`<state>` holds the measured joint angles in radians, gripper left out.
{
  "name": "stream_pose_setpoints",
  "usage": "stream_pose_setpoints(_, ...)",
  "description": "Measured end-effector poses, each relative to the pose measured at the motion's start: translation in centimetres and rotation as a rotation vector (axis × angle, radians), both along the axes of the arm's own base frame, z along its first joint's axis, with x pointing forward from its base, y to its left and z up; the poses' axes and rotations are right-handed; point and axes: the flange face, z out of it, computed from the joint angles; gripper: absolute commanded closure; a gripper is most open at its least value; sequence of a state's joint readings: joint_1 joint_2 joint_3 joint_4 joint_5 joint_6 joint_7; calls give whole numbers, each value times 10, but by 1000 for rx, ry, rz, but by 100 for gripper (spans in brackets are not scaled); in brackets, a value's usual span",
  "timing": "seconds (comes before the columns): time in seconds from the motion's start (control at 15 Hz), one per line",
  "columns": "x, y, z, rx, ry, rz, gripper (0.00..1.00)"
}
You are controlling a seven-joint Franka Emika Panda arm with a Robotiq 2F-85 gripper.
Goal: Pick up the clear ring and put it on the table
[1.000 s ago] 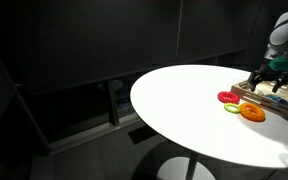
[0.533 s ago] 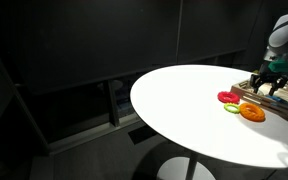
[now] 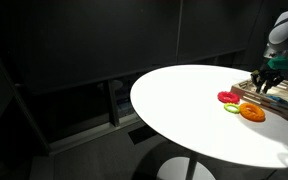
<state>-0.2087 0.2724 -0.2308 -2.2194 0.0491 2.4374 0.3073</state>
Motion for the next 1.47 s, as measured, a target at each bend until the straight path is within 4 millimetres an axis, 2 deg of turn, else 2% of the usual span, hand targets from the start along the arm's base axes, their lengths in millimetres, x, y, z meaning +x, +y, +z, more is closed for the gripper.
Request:
stream_pose_setpoints(0.27,2,2,19,-1,-30,1,91)
stream_pose_setpoints(0.53,4,15,41,7,-49,22,91)
stream_pose_setpoints(1.0,10,58,69,27,-65,100,91)
stream_pose_setpoints(1.2,9,80,73,35,-67,140,91)
stream_pose_setpoints(1.47,2,109,66,50,-49,201,91)
